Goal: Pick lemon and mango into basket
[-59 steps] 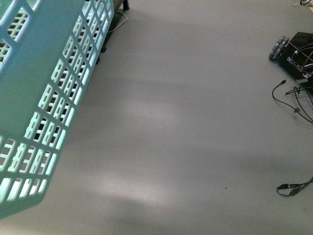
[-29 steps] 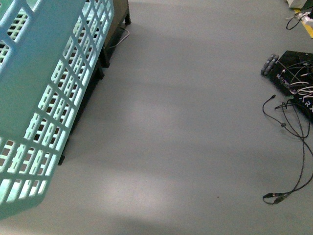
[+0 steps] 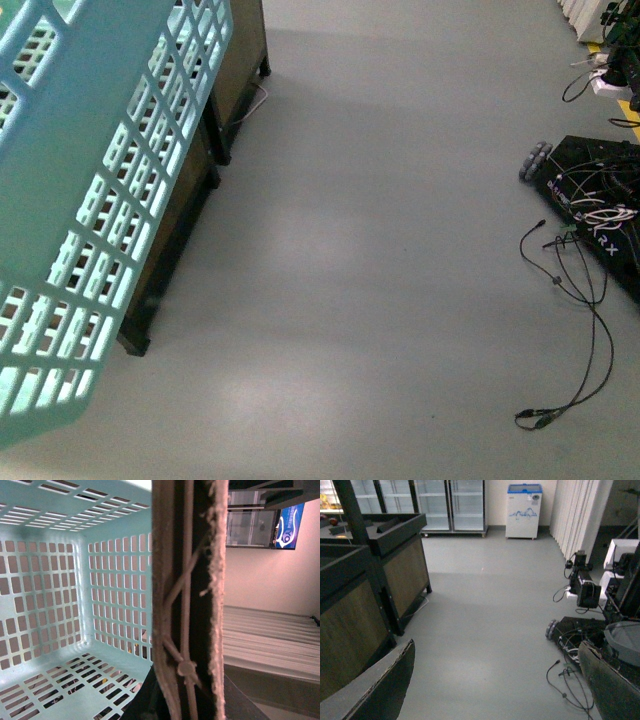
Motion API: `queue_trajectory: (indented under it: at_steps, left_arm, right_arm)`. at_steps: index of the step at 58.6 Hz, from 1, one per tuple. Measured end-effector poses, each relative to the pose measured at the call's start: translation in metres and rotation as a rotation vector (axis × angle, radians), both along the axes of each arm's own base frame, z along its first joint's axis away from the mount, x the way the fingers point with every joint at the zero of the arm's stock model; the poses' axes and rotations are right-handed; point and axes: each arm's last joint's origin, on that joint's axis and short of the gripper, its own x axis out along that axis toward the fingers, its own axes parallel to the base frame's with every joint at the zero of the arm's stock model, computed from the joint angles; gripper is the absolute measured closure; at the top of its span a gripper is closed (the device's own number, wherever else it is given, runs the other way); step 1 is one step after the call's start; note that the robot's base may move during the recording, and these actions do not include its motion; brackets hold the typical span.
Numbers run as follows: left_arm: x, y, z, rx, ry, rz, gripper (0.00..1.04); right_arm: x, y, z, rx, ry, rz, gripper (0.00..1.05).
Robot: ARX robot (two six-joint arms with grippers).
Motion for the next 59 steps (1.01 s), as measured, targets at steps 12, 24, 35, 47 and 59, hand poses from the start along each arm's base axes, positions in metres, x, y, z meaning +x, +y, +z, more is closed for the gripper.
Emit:
queue_trajectory:
  at_steps: [12,24,35,47,59]
  left_arm:
    - [0.0000,0.0000,0.0000,0.000,0.000,0.000,0.99]
    - [-0.0002,0.0000,0.0009,0.000,-0.003,0.000,0.99]
    - [-0.0005,-0.0011,0.0012,-0.005,-0.004,-0.019,0.99]
    - [-0.0008,-0.0004,0.0018,-0.007,-0.007,-0.002,0.99]
    - [-0.0006,-0.0003,0.0016,-0.005,-0.006,-0.004,0.99]
  right_arm:
    - [0.0000,0.0000,0.0000,-0.001,0.000,0.000,0.09]
    - [0.0000,0.0000,0.0000,0.000,0.000,0.000,0.09]
    - [0.0000,-0.0001,0.0000,0.000,0.000,-0.004,0.09]
    - [0.0000,-0.0001,0.0000,0.000,0.000,-0.003,0.09]
    - [-0.0001,-0.0001,0.0002,0.000,-0.002,-0.003,0.09]
